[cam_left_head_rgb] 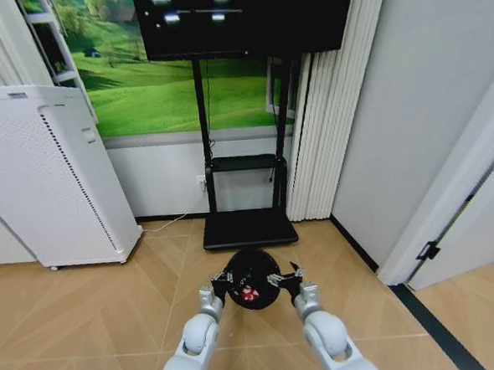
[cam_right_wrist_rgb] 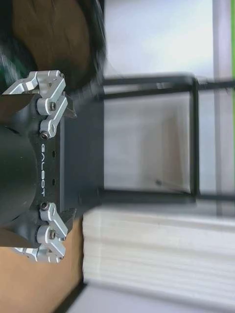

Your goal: Pick up the trash bin and place the garbage on the floor into it.

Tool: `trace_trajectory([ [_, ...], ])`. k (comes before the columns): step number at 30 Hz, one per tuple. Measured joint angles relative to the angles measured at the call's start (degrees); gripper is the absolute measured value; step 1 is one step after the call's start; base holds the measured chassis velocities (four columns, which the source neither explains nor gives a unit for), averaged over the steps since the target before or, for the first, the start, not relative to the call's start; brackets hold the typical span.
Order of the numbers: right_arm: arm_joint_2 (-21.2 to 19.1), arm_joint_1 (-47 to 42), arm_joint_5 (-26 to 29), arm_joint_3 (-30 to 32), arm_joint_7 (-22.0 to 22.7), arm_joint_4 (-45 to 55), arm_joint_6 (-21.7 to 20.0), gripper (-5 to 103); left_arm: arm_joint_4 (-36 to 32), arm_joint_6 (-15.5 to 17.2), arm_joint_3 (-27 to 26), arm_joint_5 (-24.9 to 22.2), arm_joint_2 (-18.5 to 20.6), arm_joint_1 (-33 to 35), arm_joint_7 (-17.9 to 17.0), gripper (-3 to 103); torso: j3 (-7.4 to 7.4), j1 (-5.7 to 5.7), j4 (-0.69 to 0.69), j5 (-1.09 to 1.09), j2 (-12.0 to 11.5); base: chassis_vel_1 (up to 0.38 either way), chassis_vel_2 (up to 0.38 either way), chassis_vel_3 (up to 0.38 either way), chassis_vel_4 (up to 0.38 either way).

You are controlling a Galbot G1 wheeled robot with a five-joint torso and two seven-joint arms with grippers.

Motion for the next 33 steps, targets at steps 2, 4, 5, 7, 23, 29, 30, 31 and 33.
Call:
trace_trajectory([
  [2, 0.02, -1.72, 0.15, 1.25, 0.47, 1.45, -0.17, 100, -0.4, -0.01, -1.04, 0.01, 0.28, 0.66, 0.28, 7, 0.0, 0.0, 0.01, 0.01, 0.0, 0.0, 0.0, 0.0, 0.0],
  [4, 0.72, -6.97, -1.16, 3.56, 0.26, 4.48, -0.42, 100, -1.13, -0.03, -3.06, 0.02, 0.79, 2.03, 0.81, 7, 0.0, 0.0, 0.0, 0.0, 0.0, 0.0, 0.0, 0.0, 0.0],
  [5, 0.72, -6.97, -1.16, 3.56, 0.26, 4.48, -0.42, 100, -1.13, -0.03, -3.06, 0.02, 0.79, 2.03, 0.81, 7, 0.0, 0.0, 0.0, 0.0, 0.0, 0.0, 0.0, 0.0, 0.0],
  [7, 1.11, -9.37, -1.75, 3.68, 0.34, 5.06, -0.15, 100, -1.54, -0.04, -3.63, 0.01, 0.98, 2.29, 0.87, 7, 0.0, 0.0, -0.01, 0.01, 0.0, 0.0, 0.0, 0.0, 0.0],
  [23, 1.7, -11.55, -4.29, 2.94, 1.59, 4.23, 0.82, 100, -3.19, -0.03, -3.71, -0.03, 0.9, 3.05, 0.41, 7, 0.0, 0.0, 0.01, 0.0, -0.01, 0.191, -0.008, -0.189, 0.011],
  [29, 1.87, -12.11, -4.28, 2.84, 1.69, 3.84, 0.87, 100, -3.46, -0.03, -4.11, 0.1, 0.67, 3.36, 0.12, 7, 0.0, -0.01, -0.01, 0.06, -0.01, 0.465, -0.006, -0.497, 0.012],
  [30, 1.87, -12.11, -4.28, 2.84, 1.69, 3.84, 0.87, 100, -3.46, -0.03, -4.11, 0.1, 0.67, 3.36, 0.12, 7, 0.0, -0.01, -0.01, 0.06, -0.01, 0.541, -0.002, -0.585, 0.036],
  [31, 1.89, -12.17, -4.33, 2.88, 1.7, 3.7, 1.04, 100, -3.47, -0.08, -4.24, 0.26, 0.55, 3.43, -0.1, 7, 0.0, -0.01, 0.01, -0.04, -0.01, 0.574, -0.008, -0.585, 0.032],
  [33, 1.93, -12.2, -4.37, 2.74, 1.71, 3.54, 1.35, 100, -3.5, -0.07, -4.24, 0.29, 0.44, 3.47, -0.1, 7, 0.01, -0.01, -0.01, 0.04, -0.01, 0.611, -0.016, -0.58, 0.032],
])
